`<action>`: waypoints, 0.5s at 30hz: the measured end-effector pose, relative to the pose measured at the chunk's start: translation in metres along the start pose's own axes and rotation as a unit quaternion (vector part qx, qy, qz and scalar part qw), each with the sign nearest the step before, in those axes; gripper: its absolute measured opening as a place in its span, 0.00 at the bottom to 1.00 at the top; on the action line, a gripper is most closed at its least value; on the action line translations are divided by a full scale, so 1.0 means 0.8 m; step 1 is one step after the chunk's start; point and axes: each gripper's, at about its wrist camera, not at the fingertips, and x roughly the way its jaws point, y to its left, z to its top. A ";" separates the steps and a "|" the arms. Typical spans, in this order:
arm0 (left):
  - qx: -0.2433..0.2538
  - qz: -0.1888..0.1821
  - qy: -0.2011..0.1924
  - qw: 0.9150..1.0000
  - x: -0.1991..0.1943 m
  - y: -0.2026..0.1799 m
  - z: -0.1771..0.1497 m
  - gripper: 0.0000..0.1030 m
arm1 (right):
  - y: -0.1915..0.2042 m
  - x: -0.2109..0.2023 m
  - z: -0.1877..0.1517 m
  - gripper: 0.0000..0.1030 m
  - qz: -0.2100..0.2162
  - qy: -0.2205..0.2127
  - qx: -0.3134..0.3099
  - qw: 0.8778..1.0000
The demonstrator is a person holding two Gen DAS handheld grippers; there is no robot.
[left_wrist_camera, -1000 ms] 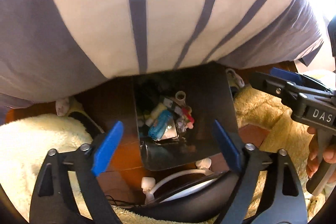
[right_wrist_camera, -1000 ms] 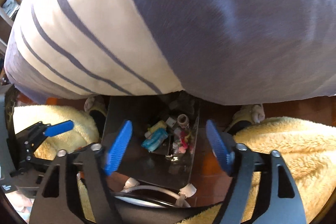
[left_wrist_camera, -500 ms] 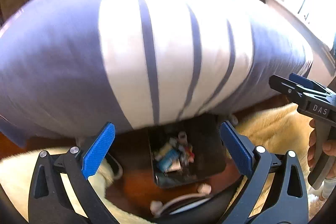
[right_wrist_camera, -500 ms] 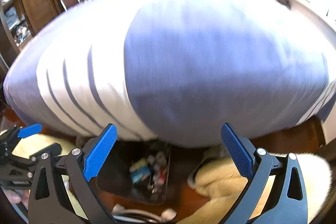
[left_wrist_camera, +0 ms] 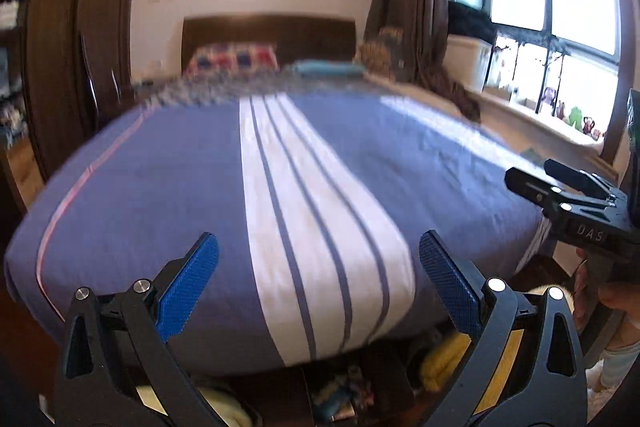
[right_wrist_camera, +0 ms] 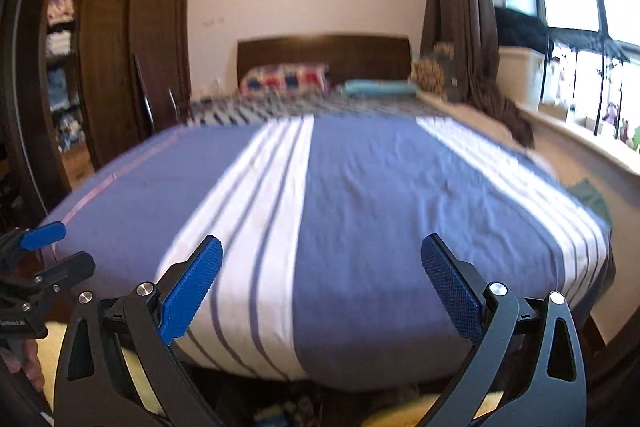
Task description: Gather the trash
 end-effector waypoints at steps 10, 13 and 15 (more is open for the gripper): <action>0.016 0.027 -0.080 0.996 -0.057 -0.023 0.041 0.92 | 0.017 -0.060 0.032 0.97 0.012 -0.081 -0.005 0.997; 0.018 0.040 -0.087 0.995 -0.066 -0.024 0.043 0.92 | 0.016 -0.068 0.036 0.97 0.004 -0.091 -0.004 0.996; 0.018 0.045 -0.089 0.995 -0.070 -0.020 0.039 0.92 | 0.018 -0.071 0.035 0.97 -0.003 -0.096 -0.003 0.995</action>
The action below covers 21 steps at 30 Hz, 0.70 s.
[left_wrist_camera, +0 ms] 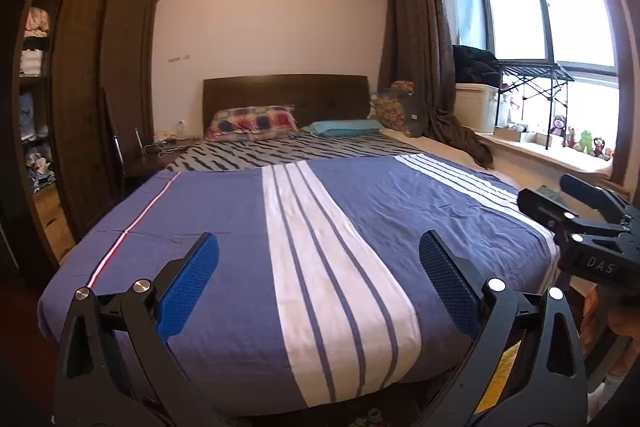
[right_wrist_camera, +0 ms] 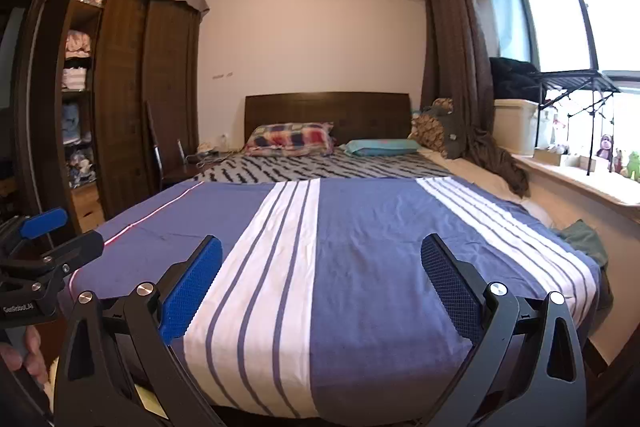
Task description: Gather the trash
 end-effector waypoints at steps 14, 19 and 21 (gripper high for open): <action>-0.011 0.011 0.007 1.000 0.002 0.012 -0.005 0.92 | -0.005 -0.003 -0.009 0.97 -0.030 0.003 0.005 1.000; -0.011 0.010 0.007 1.000 0.002 0.012 -0.005 0.92 | -0.003 0.000 -0.012 0.97 -0.028 0.006 0.004 1.000; -0.011 0.010 0.007 1.000 0.003 0.012 -0.006 0.92 | -0.005 0.002 -0.012 0.97 -0.028 0.008 0.007 1.000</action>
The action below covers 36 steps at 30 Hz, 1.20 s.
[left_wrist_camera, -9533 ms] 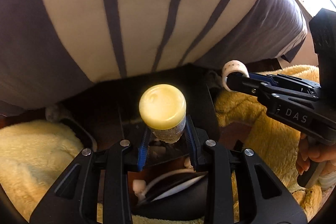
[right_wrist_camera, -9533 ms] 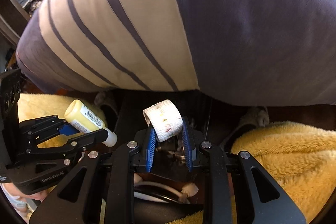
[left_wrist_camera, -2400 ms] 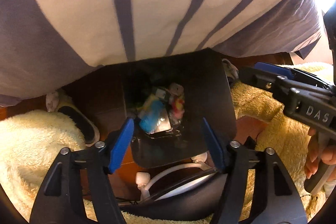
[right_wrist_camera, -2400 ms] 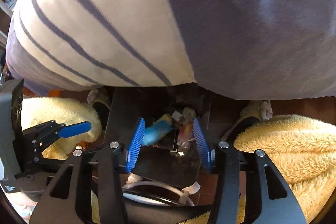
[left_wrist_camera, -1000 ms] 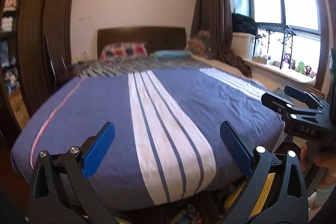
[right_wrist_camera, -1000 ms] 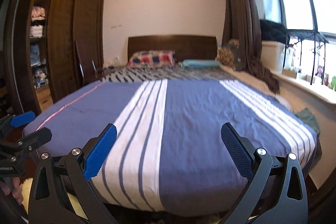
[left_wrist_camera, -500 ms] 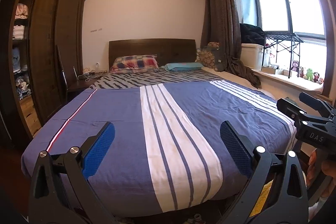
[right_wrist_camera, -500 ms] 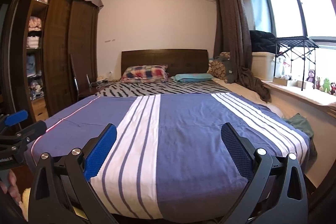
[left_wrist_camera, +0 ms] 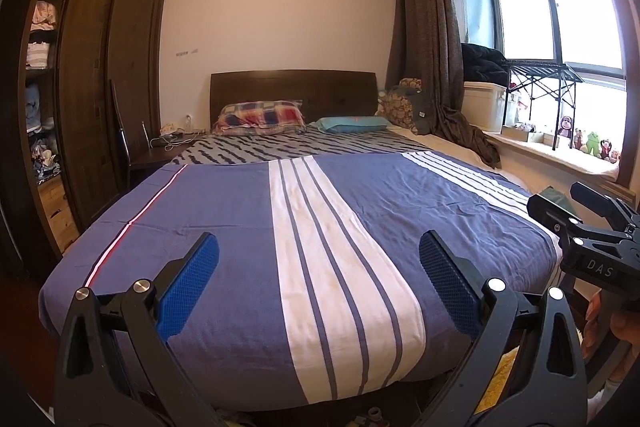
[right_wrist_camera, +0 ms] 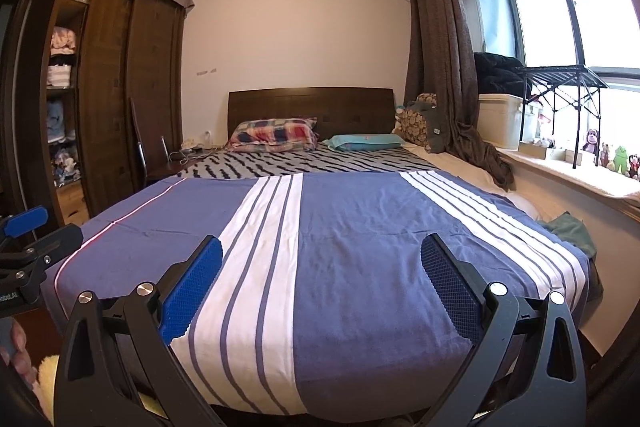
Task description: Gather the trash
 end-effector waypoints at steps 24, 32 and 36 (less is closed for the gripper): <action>-0.011 -0.005 0.012 1.000 0.010 0.004 -0.006 0.92 | 0.006 0.010 -0.009 0.97 0.002 0.009 0.001 1.000; -0.013 -0.005 0.014 1.000 0.013 0.002 -0.005 0.92 | 0.005 0.013 -0.012 0.97 0.004 0.012 0.005 1.000; -0.013 -0.005 0.015 1.000 0.014 0.001 -0.005 0.92 | 0.004 0.017 -0.014 0.97 0.004 0.015 0.007 1.000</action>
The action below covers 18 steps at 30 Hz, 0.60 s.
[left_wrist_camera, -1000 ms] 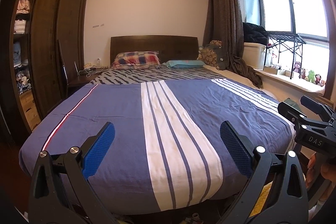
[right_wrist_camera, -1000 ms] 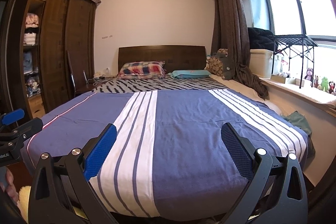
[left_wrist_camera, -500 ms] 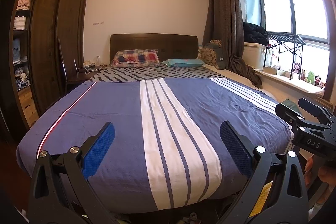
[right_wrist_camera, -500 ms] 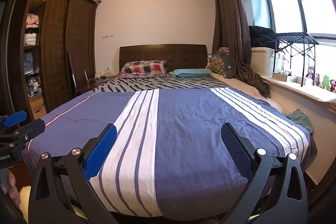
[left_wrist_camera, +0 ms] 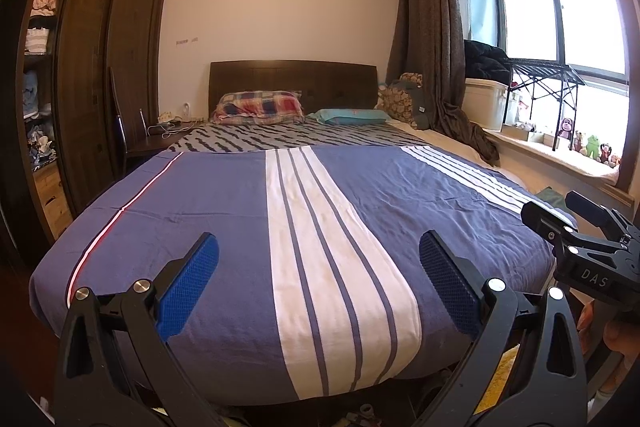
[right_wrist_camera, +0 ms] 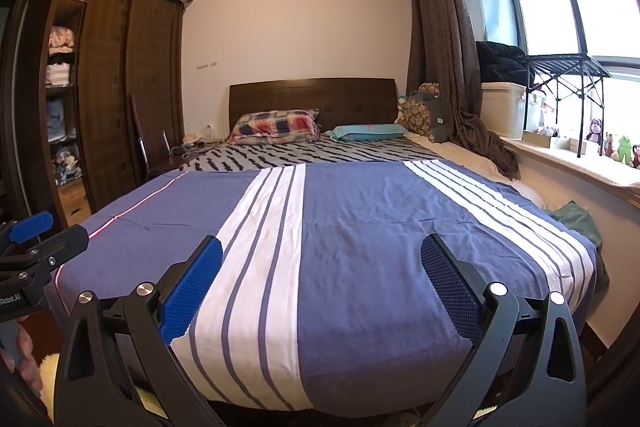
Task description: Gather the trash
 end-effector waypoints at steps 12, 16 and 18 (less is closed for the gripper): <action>0.000 0.001 0.000 1.000 0.001 0.000 0.000 0.92 | 0.000 -0.001 -0.002 0.97 0.001 -0.001 0.001 1.000; 0.000 0.000 0.000 1.000 0.001 0.000 0.000 0.92 | 0.000 -0.001 -0.002 0.97 0.002 -0.001 0.002 1.000; 0.000 0.001 0.000 1.000 0.001 0.000 0.000 0.92 | 0.001 -0.001 -0.002 0.97 0.001 -0.001 0.001 1.000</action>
